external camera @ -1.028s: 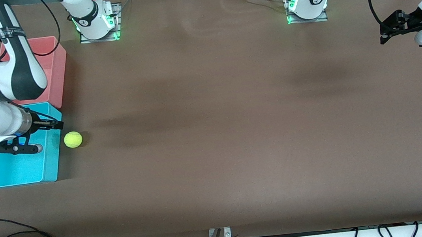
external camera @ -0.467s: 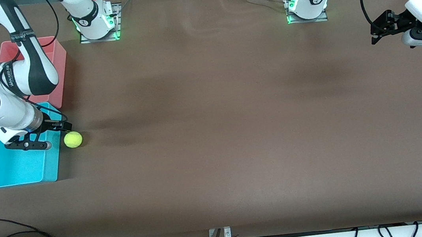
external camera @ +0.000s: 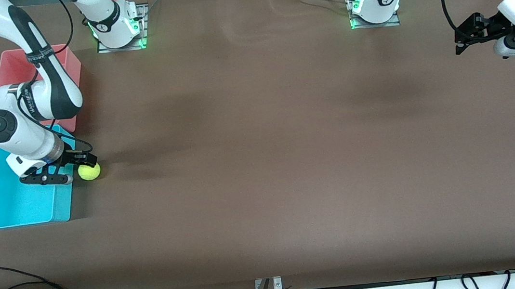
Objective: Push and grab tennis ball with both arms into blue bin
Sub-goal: 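Raise the left gripper away while the right gripper reaches the ball, then close the right gripper around the tennis ball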
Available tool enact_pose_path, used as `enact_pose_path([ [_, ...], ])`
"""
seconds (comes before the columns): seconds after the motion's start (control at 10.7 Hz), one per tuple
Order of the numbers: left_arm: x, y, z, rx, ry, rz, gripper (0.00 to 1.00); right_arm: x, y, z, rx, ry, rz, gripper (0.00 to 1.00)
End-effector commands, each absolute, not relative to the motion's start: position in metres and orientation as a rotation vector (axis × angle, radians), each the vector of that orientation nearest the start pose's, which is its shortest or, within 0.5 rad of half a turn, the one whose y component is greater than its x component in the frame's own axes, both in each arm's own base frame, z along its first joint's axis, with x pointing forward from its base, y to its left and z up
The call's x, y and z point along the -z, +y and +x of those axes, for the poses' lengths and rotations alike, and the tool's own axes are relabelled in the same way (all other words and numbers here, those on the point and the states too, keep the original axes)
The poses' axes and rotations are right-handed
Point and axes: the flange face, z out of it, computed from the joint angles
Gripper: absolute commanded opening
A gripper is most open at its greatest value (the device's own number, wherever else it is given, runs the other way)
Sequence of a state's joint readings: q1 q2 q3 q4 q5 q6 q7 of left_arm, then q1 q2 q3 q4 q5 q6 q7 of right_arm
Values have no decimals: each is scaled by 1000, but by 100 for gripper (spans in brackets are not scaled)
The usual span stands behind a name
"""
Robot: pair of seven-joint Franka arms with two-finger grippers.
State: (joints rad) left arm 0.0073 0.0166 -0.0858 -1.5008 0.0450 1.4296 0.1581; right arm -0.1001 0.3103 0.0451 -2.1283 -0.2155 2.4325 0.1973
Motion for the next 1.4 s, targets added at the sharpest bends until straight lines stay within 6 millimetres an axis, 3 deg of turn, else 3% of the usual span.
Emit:
enact_pose_path([
  [0.0, -637, -33, 550, -154, 324, -3099, 100, -255, -34, 568, 25, 130, -3278, 100],
  [0.37, -629, 7, 569, -117, 208, -3169, 100, -229, -32, 573, 92, 121, -3256, 94],
  [0.65, -631, 7, 572, -83, 207, -3167, 100, -218, -32, 572, 79, 120, -3252, 89],
  [0.75, -631, 7, 572, -84, 211, -3164, 100, -214, -31, 573, 88, 115, -3248, 77],
  [0.84, -631, 7, 572, -84, 211, -3162, 100, -214, -31, 573, 88, 113, -3249, 58],
  [1.12, -633, -2, 571, -80, 239, -3154, 100, -214, -32, 573, 88, 108, -3250, 28],
  [1.21, -633, -2, 571, -80, 241, -3154, 100, -214, -32, 573, 86, 108, -3250, 26],
  [1.31, -634, -2, 570, -77, 246, -3155, 100, -216, -32, 574, 90, 109, -3250, 12],
])
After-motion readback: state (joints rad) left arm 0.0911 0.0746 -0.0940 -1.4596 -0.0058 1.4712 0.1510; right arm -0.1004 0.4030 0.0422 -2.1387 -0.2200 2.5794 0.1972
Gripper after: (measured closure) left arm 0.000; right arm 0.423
